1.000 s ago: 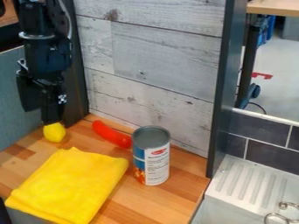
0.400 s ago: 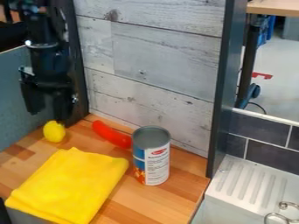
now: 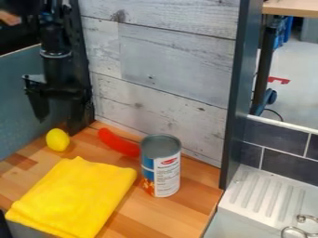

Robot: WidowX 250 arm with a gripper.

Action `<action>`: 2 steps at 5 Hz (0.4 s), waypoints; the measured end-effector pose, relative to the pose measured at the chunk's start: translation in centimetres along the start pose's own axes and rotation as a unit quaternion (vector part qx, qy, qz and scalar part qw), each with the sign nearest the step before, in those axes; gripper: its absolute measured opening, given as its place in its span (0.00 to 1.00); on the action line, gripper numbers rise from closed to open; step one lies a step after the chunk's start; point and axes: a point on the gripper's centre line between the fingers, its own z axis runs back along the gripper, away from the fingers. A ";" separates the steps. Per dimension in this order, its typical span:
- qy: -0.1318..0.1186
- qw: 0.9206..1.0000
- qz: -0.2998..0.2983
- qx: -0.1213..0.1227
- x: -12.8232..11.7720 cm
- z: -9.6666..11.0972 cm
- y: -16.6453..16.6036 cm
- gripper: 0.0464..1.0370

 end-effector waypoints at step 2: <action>-0.020 0.997 0.069 0.029 3.9 -1.1 0.7 0.96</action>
